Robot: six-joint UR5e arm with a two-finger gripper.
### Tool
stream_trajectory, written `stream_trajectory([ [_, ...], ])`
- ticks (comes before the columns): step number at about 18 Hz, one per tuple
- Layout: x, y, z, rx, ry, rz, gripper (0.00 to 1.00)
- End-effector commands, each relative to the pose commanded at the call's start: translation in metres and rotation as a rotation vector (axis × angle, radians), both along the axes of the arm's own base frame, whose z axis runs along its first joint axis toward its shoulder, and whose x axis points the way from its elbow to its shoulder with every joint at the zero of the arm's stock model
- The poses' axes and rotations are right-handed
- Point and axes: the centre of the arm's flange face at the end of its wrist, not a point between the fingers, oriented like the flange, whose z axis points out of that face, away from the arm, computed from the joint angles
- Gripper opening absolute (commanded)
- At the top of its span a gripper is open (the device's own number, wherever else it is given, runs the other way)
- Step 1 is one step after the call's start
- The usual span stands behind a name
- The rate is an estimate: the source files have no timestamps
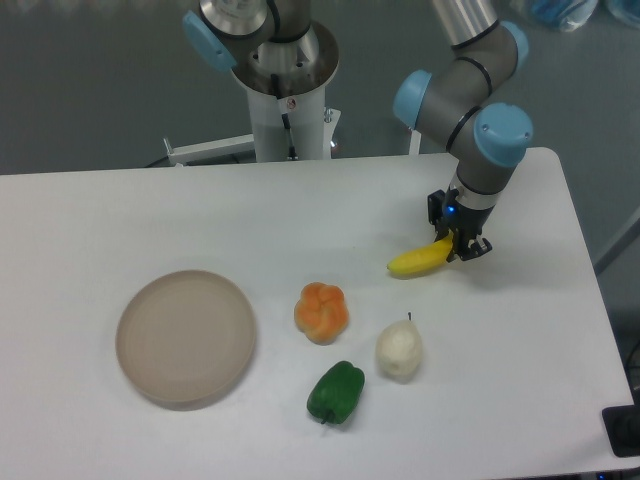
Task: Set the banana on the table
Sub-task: 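Set the banana down on the table and open the gripper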
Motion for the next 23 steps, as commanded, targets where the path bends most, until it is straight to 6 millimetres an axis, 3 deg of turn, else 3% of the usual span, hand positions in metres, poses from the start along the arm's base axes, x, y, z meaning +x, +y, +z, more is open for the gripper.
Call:
stream_trajectory([
  [23, 0.0004, 0.0007, -0.0051, -0.005, -0.008, 0.000, 0.35],
])
